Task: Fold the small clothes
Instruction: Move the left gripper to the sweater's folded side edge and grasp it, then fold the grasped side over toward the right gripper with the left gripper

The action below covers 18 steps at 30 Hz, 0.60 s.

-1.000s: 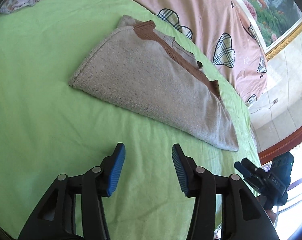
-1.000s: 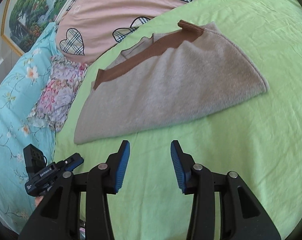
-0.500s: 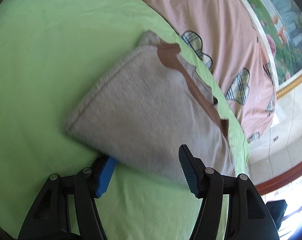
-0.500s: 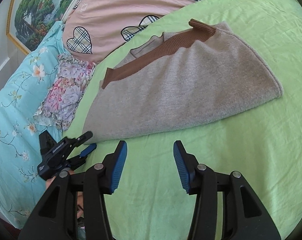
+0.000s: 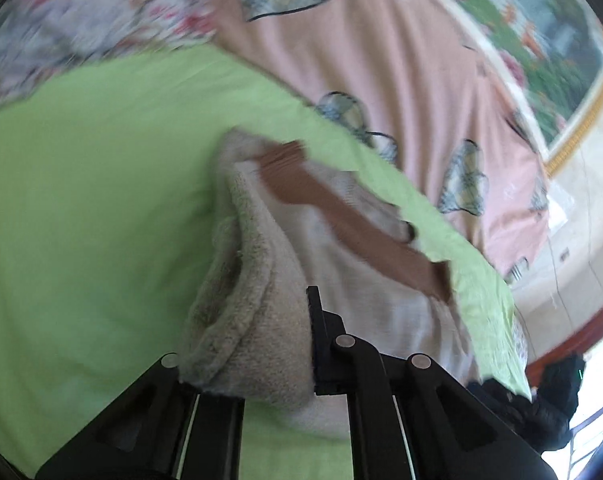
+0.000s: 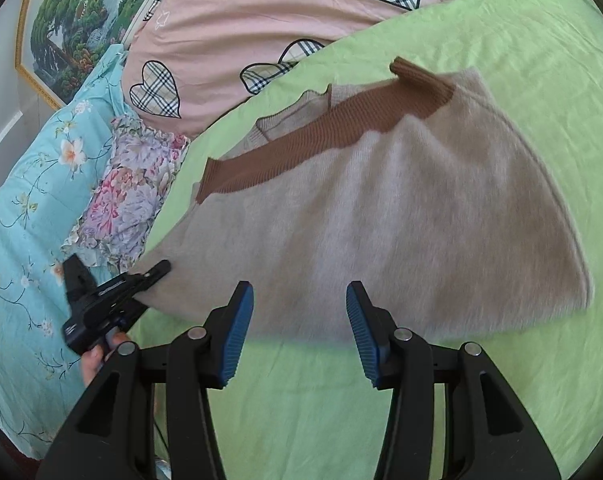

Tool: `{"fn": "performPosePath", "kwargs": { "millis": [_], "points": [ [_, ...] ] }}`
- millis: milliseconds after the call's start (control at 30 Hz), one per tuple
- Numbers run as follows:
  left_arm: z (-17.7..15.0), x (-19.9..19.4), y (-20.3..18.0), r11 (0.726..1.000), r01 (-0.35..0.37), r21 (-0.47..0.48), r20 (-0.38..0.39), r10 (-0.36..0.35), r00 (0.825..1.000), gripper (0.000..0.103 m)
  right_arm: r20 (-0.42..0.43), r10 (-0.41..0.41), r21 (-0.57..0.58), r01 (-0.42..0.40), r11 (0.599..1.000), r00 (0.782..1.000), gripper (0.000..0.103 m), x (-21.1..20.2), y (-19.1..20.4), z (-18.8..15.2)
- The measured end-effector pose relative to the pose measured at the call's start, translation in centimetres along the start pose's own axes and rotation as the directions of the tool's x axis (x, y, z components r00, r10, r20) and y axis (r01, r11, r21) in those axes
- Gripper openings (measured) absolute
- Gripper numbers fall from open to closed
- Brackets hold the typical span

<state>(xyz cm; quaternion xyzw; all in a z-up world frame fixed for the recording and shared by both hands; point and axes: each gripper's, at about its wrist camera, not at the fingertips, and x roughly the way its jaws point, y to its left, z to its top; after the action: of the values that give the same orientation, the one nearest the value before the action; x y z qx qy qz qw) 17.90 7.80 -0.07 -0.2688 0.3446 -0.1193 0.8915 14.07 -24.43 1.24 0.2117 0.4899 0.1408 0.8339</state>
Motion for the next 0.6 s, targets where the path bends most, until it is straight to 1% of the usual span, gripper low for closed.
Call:
{"fn": "performPosePath", "kwargs": {
  "millis": [67, 133, 167, 200, 233, 267, 300, 333, 400, 467, 500, 600],
  "points": [
    [0.0, 0.0, -3.0, 0.996, 0.039, 0.086, 0.003, -0.039, 0.999, 0.006, -0.006, 0.020, 0.002, -0.020, 1.000, 1.000, 0.050, 0.5, -0.7, 2.1],
    [-0.6, 0.8, -6.4, 0.981, 0.065, 0.183, -0.020, -0.063, 0.998, 0.006, -0.019, 0.022, -0.007, -0.023, 1.000, 1.000, 0.050, 1.2, -1.1, 3.9],
    [-0.9, 1.4, -7.6, 0.972, 0.073, 0.222, -0.033, -0.067, 0.997, 0.006, -0.028, 0.037, -0.011, -0.037, 0.999, 0.999, 0.050, 1.7, -1.2, 4.9],
    [-1.6, 2.3, -9.3, 0.959, 0.081, 0.273, -0.054, -0.069, 0.996, 0.006, -0.042, 0.085, -0.001, -0.086, 0.996, 0.995, 0.050, 2.3, -1.4, 6.1],
    [-2.2, 3.1, -10.4, 0.949, 0.086, 0.303, -0.071, -0.068, 0.995, 0.006, -0.055, 0.143, 0.024, -0.142, 0.990, 0.988, 0.052, 2.9, -1.7, 7.0],
    [-2.8, 3.8, -11.2, 0.940, 0.090, 0.328, -0.087, -0.065, 0.994, 0.006, -0.070, 0.202, 0.057, -0.199, 0.978, 0.977, 0.059, 3.6, -2.1, 7.9],
    [-3.6, 5.0, -12.3, 0.930, 0.092, 0.356, -0.113, -0.055, 0.992, 0.006, -0.096, 0.268, 0.090, -0.259, 0.962, 0.959, 0.071, 4.7, -2.4, 8.9],
    [-4.2, 5.8, -12.9, 0.924, 0.089, 0.372, -0.130, -0.043, 0.991, 0.006, -0.120, 0.307, 0.109, -0.295, 0.949, 0.944, 0.075, 5.7, -2.4, 9.6],
    [-5.5, 7.3, -14.0, 0.909, 0.081, 0.408, -0.166, -0.013, 0.986, 0.006, -0.164, 0.336, 0.116, -0.320, 0.940, 0.928, 0.077, 7.7, -2.1, 10.7],
    [-6.3, 8.1, -14.6, 0.901, 0.074, 0.426, -0.184, 0.006, 0.983, 0.006, -0.217, 0.360, 0.120, -0.341, 0.932, 0.908, 0.078, 9.8, -1.5, 11.3],
    [-6.7, 8.5, -14.9, 0.895, 0.067, 0.441, -0.188, 0.019, 0.982, 0.006, -0.239, 0.361, 0.118, -0.342, 0.932, 0.902, 0.078, 10.9, -1.0, 11.5],
    [-7.0, 8.7, -15.1, 0.891, 0.064, 0.450, -0.193, 0.027, 0.981, 0.006, -0.295, 0.300, 0.043, -0.301, 0.953, 0.907, 0.078, 13.9, 0.8, 12.4]
  ]
}}
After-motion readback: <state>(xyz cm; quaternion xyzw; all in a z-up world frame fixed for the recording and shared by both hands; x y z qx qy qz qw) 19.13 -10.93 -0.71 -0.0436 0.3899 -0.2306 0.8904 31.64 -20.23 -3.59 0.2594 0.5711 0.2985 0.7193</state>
